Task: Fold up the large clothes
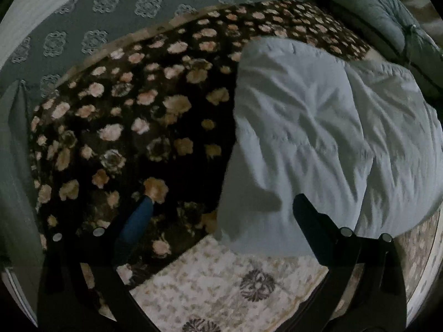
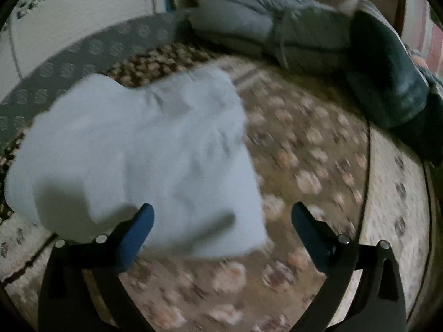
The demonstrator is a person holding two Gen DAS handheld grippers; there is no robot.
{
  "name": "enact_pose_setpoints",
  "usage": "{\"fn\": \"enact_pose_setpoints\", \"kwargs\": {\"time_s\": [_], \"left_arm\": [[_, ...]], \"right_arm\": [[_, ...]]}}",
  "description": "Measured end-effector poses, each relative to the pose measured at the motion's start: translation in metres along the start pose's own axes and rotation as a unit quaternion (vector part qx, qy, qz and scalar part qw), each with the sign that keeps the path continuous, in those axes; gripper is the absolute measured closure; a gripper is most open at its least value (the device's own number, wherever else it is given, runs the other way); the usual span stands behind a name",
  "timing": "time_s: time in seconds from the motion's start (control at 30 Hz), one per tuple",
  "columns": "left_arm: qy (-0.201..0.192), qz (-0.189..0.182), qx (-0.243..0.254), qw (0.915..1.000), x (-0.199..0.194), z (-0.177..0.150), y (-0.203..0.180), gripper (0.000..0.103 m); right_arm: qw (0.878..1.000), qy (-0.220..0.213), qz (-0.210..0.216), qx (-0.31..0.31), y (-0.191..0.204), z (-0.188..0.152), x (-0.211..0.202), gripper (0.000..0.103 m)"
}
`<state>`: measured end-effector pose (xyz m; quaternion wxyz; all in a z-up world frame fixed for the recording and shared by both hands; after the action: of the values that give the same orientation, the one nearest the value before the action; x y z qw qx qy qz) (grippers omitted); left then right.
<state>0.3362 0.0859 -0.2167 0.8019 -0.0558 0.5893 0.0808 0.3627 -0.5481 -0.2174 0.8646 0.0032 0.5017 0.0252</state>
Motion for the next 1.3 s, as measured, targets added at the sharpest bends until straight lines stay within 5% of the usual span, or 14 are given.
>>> {"fn": "enact_pose_setpoints", "kwargs": {"time_s": [0.23, 0.63, 0.83, 0.97, 1.3], "left_arm": [[0.01, -0.046, -0.015, 0.9988, 0.02, 0.003, -0.006, 0.003], [0.023, -0.046, -0.008, 0.9987, 0.043, 0.007, -0.018, 0.003], [0.034, -0.064, -0.022, 0.9971, 0.046, 0.004, -0.012, 0.003], [0.039, -0.069, -0.015, 0.9967, 0.049, 0.005, -0.01, 0.003], [0.05, -0.1, -0.008, 0.9937, 0.039, 0.004, -0.01, 0.003]], "right_arm": [[0.999, 0.031, 0.015, 0.014, -0.006, 0.001, 0.037, 0.002], [0.996, 0.071, 0.054, 0.021, 0.011, 0.002, 0.089, 0.002], [0.984, 0.106, 0.131, 0.064, 0.006, 0.002, 0.108, 0.003], [0.98, 0.092, 0.171, 0.032, 0.015, 0.002, 0.104, 0.033], [0.987, 0.079, 0.137, -0.032, 0.039, 0.004, 0.097, 0.052]]}}
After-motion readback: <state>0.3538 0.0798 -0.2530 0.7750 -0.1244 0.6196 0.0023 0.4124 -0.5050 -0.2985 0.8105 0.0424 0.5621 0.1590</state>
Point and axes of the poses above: each gripper's, at about its wrist camera, not at the fingertips, and x roughly the way its jaws point, y to its left, z to its top, the point moved 1 cm from there along x, roughly the way its jaws point, and after that the axes turned 8 degrees about y, right-handed, at the moved point
